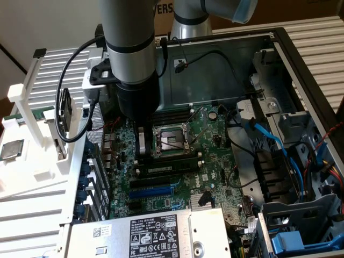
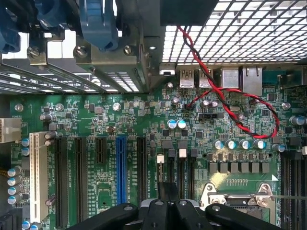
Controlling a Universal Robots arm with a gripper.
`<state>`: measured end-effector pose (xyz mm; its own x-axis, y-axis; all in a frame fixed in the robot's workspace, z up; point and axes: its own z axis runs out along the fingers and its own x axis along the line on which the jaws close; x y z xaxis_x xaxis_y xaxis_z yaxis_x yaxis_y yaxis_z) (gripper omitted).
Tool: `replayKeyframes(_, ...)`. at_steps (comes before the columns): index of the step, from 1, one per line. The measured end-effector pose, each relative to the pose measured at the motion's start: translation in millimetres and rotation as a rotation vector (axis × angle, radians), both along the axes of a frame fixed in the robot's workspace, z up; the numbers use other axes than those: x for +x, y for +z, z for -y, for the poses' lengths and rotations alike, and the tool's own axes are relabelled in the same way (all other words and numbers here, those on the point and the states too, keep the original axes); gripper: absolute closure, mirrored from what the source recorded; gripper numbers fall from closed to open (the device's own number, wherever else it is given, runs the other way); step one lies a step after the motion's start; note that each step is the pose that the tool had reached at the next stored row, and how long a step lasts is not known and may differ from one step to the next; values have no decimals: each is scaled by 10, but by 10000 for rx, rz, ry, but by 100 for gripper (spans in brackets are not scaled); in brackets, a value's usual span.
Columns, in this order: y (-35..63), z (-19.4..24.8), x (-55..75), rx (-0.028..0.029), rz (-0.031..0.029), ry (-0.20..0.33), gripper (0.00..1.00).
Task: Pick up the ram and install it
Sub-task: 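Press down the ram until it locks into place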
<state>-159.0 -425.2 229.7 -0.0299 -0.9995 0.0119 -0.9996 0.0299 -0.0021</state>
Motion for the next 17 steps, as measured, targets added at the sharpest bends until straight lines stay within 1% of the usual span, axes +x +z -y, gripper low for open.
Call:
replayKeyframes(2,47,1,-2,-11,-13,0,89)
replayKeyframes(3,104,1,-2,-10,-13,0,89)
replayKeyframes(5,266,1,-2,-13,-14,-2,89)
replayKeyframes(6,301,1,-2,-13,-13,-26,89)
replayKeyframes(7,316,1,-2,-13,-13,-116,89)
replayKeyframes(10,364,1,-2,-11,-14,-838,89)
replayKeyframes(11,369,1,-2,-10,-13,-966,89)
replayKeyframes(13,380,1,-2,-10,-14,-1424,89)
replayKeyframes(17,381,2,0,-11,-14,-1876,89)
